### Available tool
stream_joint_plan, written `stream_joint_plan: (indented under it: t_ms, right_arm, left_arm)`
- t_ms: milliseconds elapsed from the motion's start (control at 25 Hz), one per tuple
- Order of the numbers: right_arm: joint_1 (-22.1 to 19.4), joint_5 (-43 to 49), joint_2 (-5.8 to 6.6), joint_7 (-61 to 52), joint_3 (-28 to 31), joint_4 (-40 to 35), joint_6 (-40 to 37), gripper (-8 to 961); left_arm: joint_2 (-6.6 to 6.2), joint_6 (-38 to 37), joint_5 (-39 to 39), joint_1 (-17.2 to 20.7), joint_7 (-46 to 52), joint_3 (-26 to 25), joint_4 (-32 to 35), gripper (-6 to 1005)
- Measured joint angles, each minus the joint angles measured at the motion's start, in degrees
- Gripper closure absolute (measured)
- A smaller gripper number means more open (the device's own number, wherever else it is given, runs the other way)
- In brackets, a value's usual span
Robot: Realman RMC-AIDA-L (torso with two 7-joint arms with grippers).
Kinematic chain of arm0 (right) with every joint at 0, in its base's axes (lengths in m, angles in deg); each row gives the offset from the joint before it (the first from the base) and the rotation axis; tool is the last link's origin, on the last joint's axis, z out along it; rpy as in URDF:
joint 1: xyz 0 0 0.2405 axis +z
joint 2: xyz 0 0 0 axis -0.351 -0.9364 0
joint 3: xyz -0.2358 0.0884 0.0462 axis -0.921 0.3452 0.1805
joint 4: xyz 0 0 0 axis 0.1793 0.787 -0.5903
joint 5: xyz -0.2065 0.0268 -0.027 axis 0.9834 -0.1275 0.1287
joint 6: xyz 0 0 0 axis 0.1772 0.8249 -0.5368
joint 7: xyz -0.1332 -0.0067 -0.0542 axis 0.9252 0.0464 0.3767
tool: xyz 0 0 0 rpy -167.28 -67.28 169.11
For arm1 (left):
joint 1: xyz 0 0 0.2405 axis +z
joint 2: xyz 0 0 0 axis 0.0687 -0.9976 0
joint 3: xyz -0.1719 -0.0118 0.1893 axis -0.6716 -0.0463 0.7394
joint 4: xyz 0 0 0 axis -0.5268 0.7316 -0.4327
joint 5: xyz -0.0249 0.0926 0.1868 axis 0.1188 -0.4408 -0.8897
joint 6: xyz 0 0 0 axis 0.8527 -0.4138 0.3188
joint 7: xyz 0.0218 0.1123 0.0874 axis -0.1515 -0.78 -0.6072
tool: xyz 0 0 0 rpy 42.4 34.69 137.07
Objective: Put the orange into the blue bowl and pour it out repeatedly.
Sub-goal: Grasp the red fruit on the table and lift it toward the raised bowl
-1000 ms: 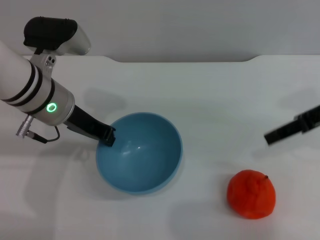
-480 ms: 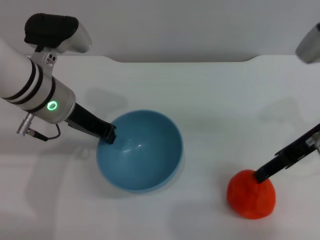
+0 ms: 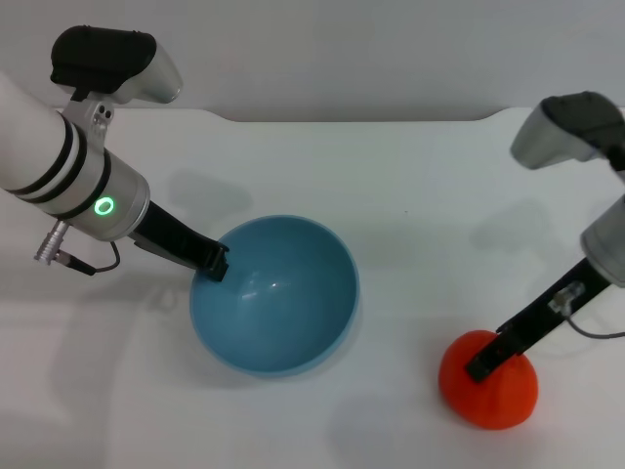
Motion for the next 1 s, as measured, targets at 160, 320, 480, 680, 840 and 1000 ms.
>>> stream_joint_plan:
  t_ms: [160, 320, 480, 680, 840, 1000]
  right_arm:
    - [0.1, -0.3, 0.00, 0.2, -2.2, 0.7, 1.2, 371]
    - [-0.6, -0.2, 0.03, 0.4, -4.6, 0.1, 1.8, 405]
    - [-0.8, -0.2, 0.07, 0.4, -4.5, 0.1, 1.9, 451]
    - [-1.4, -0.3, 0.16, 2.2, -4.0, -1.0, 1.9, 610]
    - [-3.5, -1.7, 0.19, 2.6, -3.4, -6.0, 0.6, 711]
    - [-6.0, -3.1, -0.07, 2.6, -3.0, -16.9, -3.6, 759]
  left_arm:
    - [0.00, 0.1, 0.0, 0.0, 0.0, 0.0, 0.0, 1001]
    - [0.00, 0.0, 0.0, 0.0, 0.0, 0.0, 0.0, 1000]
    - [0.00, 0.0, 0.0, -0.1, 0.0, 0.1, 0.0, 1000]
    - [0.00, -0.4, -0.1, -0.2, 0.0, 0.6, 0.0, 1000]
    - [0.00, -0.5, -0.4, -0.2, 0.0, 1.1, 0.0, 1001]
    - [0.00, -1.2, -0.5, -0.6, 0.1, 2.7, -0.1, 1001]
